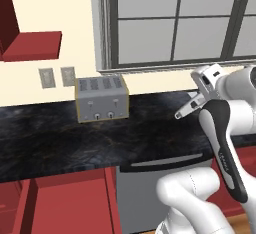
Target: Take the tongs from the drawer on the left and place them on the dining counter next to the tray containing the hot dog.
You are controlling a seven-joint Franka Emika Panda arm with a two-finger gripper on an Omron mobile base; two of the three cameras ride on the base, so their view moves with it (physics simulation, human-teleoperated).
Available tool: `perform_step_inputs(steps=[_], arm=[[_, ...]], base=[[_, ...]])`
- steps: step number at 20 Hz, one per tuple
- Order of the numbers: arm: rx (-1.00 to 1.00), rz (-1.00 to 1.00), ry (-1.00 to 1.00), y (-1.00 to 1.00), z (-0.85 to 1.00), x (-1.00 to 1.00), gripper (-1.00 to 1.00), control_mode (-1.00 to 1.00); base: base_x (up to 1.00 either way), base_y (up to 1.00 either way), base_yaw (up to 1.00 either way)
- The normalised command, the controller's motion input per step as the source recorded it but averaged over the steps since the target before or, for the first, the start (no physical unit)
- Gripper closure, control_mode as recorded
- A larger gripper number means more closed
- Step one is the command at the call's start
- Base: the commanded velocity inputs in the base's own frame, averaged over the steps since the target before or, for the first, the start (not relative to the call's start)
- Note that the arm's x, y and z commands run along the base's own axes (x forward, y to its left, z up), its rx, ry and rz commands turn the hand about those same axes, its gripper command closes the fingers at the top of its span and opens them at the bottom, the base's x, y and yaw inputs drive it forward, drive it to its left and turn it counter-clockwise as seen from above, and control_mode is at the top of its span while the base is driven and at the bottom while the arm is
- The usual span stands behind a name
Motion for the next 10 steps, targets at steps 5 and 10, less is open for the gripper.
perform_step_inputs(steps=[5,10], arm=[[0.0,0.0,0.0,0.0,0.0,0.0,1.0,1.0],[0.0,0.0,0.0,0.0,0.0,0.0,1.0,1.0]], base=[[-0.27,-0.13,-0.08],[-0.44,-0.3,-0.18]])
